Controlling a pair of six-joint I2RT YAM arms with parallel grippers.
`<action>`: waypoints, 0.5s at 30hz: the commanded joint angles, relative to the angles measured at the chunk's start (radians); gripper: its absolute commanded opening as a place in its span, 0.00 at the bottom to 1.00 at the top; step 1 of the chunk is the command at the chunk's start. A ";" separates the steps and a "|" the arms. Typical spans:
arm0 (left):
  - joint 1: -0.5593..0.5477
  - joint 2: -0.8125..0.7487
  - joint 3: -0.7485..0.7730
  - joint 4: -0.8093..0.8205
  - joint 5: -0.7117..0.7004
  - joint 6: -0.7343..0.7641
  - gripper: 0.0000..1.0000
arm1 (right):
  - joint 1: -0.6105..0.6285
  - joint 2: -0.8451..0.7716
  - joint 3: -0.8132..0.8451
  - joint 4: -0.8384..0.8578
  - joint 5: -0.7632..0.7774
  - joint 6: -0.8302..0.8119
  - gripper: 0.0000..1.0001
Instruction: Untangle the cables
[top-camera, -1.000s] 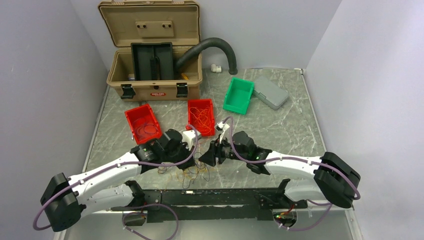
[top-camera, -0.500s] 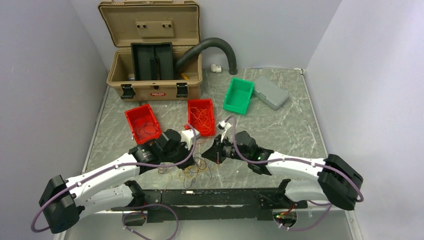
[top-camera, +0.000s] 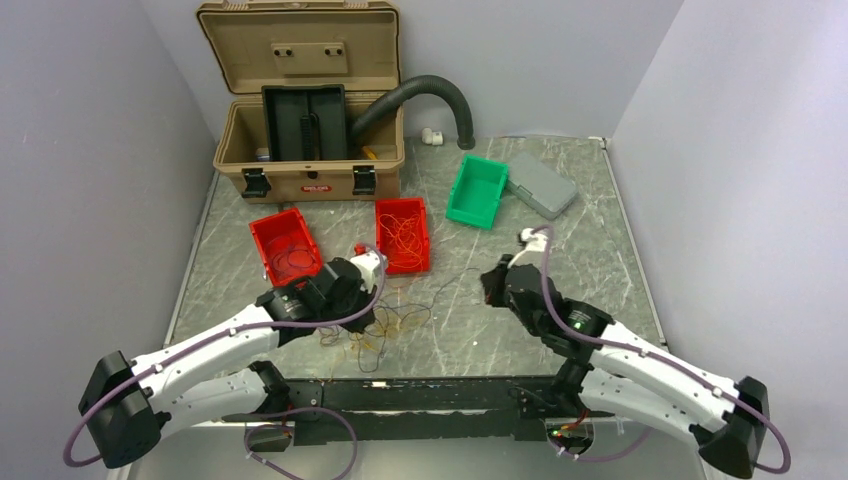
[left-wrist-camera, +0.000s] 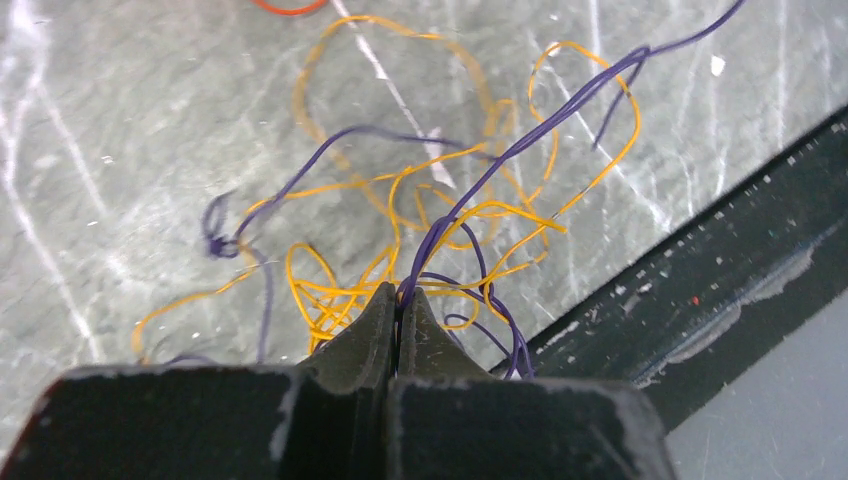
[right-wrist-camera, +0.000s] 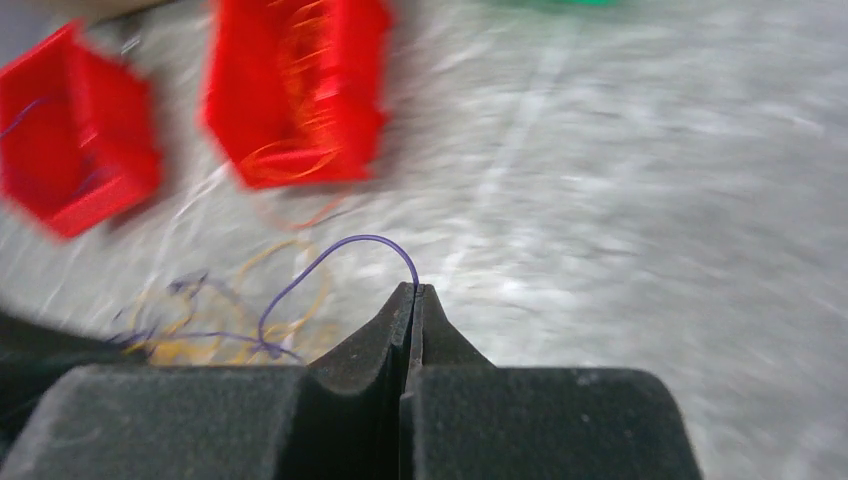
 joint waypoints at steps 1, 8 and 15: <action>0.053 -0.039 0.046 -0.039 -0.063 -0.041 0.00 | -0.064 -0.089 0.067 -0.406 0.368 0.223 0.00; 0.110 -0.040 0.048 -0.086 -0.061 -0.030 0.00 | -0.203 -0.152 0.142 -0.621 0.490 0.359 0.00; 0.199 -0.151 0.108 -0.200 -0.203 -0.060 0.00 | -0.241 -0.094 0.284 -0.981 0.713 0.678 0.00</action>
